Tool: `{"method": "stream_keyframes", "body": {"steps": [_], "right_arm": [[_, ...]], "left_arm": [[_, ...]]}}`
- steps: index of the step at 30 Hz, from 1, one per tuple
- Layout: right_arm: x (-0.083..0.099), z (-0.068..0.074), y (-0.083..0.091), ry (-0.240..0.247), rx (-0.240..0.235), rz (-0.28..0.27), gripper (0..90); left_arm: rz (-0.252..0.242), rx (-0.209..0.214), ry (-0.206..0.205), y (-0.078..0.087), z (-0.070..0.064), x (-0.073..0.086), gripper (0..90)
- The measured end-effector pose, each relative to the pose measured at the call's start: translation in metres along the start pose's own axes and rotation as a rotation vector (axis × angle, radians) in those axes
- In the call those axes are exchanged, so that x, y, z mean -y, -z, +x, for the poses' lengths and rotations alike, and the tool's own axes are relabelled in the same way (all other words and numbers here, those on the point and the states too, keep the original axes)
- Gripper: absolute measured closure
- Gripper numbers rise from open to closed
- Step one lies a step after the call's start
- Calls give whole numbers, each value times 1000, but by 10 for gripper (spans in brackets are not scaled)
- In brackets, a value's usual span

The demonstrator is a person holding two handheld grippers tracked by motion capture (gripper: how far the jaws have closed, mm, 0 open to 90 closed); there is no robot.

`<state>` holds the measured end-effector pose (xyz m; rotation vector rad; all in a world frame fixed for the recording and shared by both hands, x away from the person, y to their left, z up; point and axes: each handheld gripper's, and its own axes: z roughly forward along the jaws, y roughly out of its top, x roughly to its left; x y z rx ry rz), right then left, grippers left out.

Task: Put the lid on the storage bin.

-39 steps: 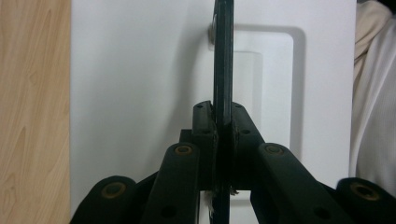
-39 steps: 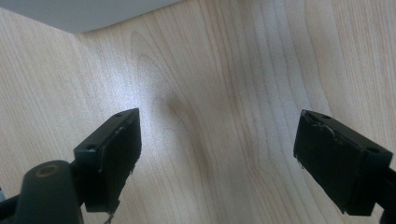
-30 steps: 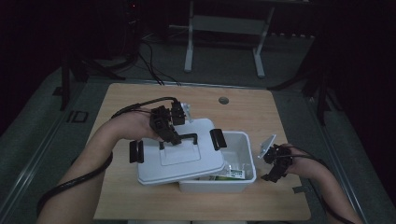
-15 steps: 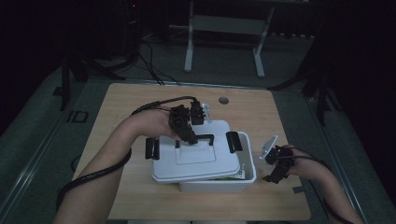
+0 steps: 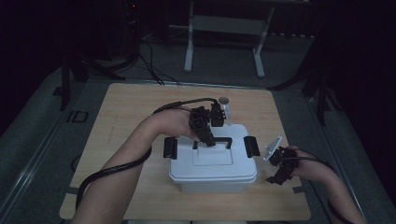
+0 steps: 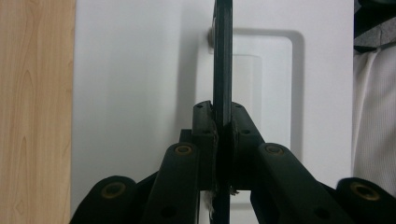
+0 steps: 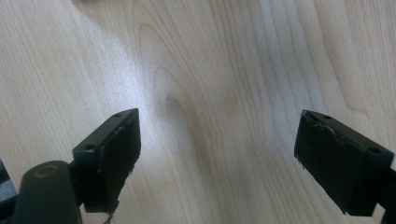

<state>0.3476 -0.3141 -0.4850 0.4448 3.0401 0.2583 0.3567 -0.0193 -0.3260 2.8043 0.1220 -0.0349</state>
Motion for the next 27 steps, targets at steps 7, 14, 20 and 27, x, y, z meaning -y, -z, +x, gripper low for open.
{"method": "stream_keyframes", "body": {"steps": [7,14,20,27], "right_arm": [[3,-1,1,4,6,-12,144],[2,-1,1,7,7,-12,144],[1,0,-1,8,3,-11,144],[-3,0,-3,16,-5,-11,144]], "left_arm": [[1,10,5,-13,4,-7,838],[23,11,-3,-24,5,-8,839],[18,15,-5,-32,7,-4,838],[16,22,4,-34,11,-3,836]]}}
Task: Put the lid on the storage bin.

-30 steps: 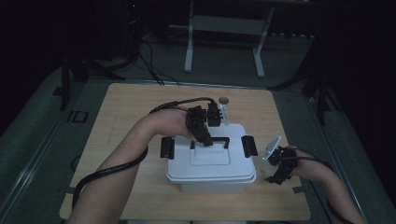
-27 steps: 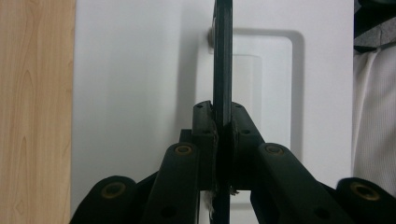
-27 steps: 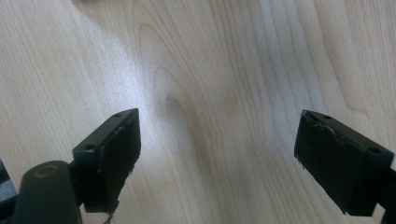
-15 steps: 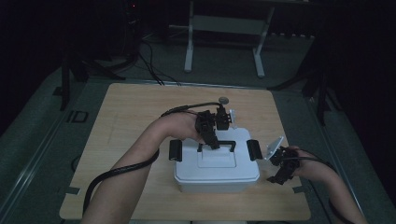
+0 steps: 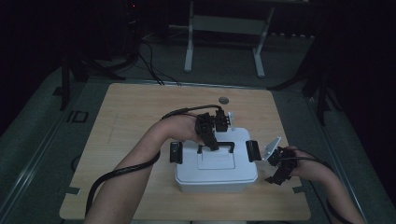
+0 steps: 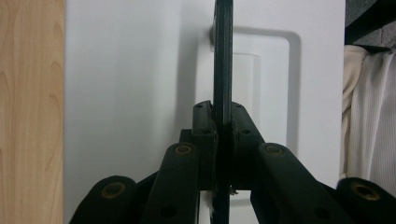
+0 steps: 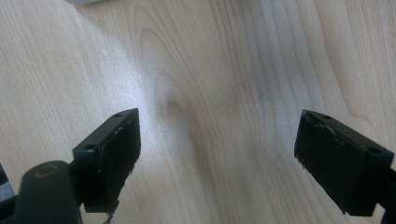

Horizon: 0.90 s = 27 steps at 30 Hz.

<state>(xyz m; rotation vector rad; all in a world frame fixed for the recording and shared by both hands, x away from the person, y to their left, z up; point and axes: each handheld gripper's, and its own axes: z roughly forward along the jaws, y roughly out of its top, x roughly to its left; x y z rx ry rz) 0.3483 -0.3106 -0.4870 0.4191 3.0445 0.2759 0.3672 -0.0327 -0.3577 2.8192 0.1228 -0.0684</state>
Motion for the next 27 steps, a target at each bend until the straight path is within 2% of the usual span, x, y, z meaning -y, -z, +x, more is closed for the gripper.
{"method": "stream_keyframes", "body": {"steps": [8,10,11,18,27], "right_arm": [[0,1,-1,3,-7,2,144],[1,1,-1,-4,-4,-2,144],[1,1,-2,-3,-4,-2,144],[1,0,-1,3,-7,-2,144],[1,1,-2,1,-7,-2,144]], "left_arm": [[-1,-11,-20,5,-2,-3,838],[-16,-4,-19,9,-3,-5,838],[-18,-13,-20,9,-3,-5,838],[3,-5,-13,1,0,-2,837],[-1,0,-7,-6,5,-1,835]]}}
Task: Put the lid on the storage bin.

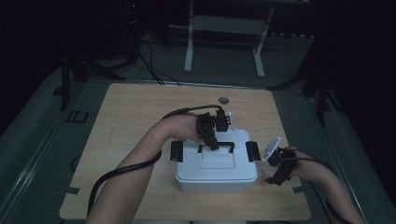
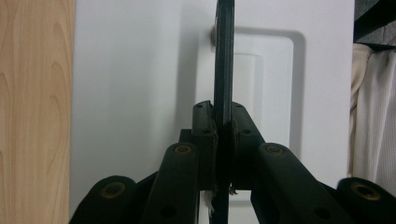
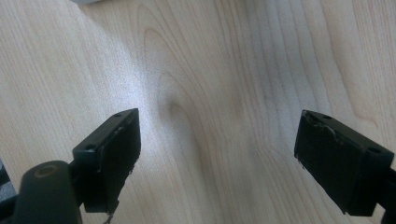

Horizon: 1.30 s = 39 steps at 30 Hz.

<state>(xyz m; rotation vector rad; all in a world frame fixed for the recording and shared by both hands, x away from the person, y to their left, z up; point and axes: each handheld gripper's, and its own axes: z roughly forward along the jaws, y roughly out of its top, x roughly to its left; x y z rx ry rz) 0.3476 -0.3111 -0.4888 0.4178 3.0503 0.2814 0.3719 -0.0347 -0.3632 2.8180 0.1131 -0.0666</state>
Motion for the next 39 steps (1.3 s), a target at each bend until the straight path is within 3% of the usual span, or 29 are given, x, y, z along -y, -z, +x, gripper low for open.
{"method": "stream_keyframes", "body": {"steps": [10,13,14,17,21,22,25,26,28,36,38,39], "right_arm": [[-2,1,-1,8,-1,-2,144],[-3,2,-1,10,-4,0,144],[-3,2,-1,12,-4,2,144],[-3,1,-1,12,-4,5,144],[-3,1,0,13,-4,-2,144],[-3,1,0,12,-3,0,144],[-3,1,0,10,2,4,144],[-4,1,0,8,1,2,144],[-4,1,1,8,1,-5,144],[-5,0,1,-4,12,-7,144],[-5,0,1,-4,14,-11,143],[-5,0,1,-4,14,-11,143]], "left_arm": [[-18,-8,10,-1,1,3,829],[-27,-20,22,-1,2,4,817],[-13,-46,22,-3,2,5,801],[13,-71,32,-8,3,10,596],[-37,-75,76,-6,7,19,374],[-75,-76,110,-2,9,24,348],[-99,-75,116,0,9,30,202],[-103,-87,103,1,9,32,188],[-141,-93,119,4,9,43,165],[-192,-119,142,7,7,69,135],[-209,-164,138,9,6,76,91],[-209,-164,138,9,6,76,89]]}}
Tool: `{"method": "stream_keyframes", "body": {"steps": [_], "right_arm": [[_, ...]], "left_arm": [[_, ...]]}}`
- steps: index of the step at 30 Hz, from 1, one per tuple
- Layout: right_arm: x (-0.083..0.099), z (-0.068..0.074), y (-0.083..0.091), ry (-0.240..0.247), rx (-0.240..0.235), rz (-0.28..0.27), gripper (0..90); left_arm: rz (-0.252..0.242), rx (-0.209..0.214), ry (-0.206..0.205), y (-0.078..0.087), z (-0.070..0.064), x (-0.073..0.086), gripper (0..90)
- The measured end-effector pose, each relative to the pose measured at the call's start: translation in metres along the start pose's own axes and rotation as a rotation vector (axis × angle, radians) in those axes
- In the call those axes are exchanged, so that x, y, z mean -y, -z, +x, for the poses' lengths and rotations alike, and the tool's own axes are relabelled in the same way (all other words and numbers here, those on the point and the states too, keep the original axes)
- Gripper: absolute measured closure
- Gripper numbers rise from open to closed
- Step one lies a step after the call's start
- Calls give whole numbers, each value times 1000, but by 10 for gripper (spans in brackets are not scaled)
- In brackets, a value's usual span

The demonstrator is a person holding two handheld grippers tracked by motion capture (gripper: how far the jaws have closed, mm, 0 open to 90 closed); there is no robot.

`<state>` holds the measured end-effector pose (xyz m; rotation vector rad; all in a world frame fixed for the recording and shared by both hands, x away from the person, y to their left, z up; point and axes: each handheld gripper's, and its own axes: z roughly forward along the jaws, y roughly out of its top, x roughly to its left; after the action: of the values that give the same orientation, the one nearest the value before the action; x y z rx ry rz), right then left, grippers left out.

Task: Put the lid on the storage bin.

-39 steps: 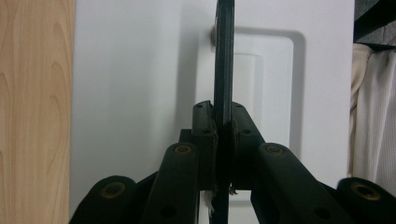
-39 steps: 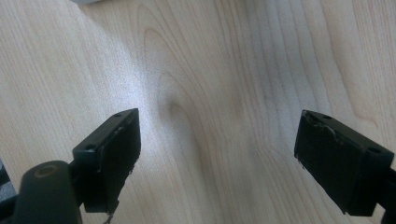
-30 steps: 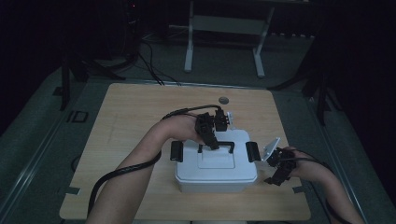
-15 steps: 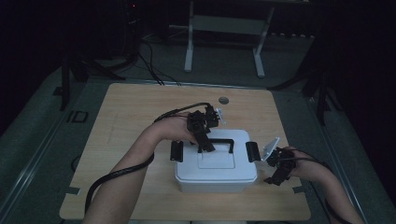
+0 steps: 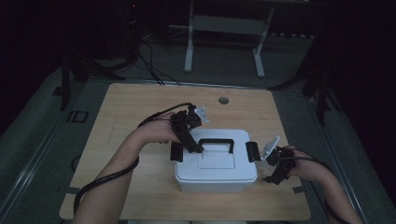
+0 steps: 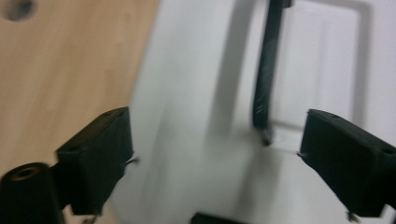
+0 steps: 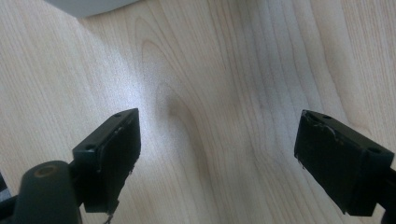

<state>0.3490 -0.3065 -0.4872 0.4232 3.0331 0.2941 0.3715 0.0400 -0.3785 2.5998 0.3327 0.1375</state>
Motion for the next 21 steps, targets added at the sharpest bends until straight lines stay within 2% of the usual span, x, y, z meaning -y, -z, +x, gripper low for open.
{"method": "stream_keyframes", "body": {"steps": [1,2,3,4,6,8,9,11,12,13,14,15,16,17,21], "right_arm": [[0,0,0,4,-1,0,144],[0,0,0,4,-1,0,144],[-1,1,0,2,-3,-4,144],[-1,1,0,2,-3,-4,144],[-1,0,0,0,2,-5,144],[-1,0,1,-4,1,-9,144],[-1,0,1,-5,3,-9,144],[0,0,2,-10,4,-17,144],[0,0,2,-10,4,-17,144],[2,-1,2,-18,6,-24,144],[2,-1,2,-18,6,-24,144],[4,-1,2,-22,6,-27,144],[4,-1,2,-24,6,-25,144],[5,-1,2,-25,9,-23,144],[8,-1,2,-38,7,-40,144]], "left_arm": [[-21,-4,10,4,1,6,88],[-21,-4,10,4,1,6,87],[-53,-11,32,8,2,14,86],[-53,-11,32,8,2,14,86],[-80,-12,49,16,3,26,86],[-82,-15,60,18,4,31,86],[-98,-13,83,22,5,40,86],[-110,-22,94,26,6,50,86],[-110,-22,94,26,6,50,86],[-128,-31,111,29,7,60,85],[-128,-31,111,29,7,60,85],[-139,-43,131,32,8,70,84],[-139,-43,131,32,8,70,84],[-152,-43,147,34,9,79,84],[-181,-63,170,36,8,96,84]]}}
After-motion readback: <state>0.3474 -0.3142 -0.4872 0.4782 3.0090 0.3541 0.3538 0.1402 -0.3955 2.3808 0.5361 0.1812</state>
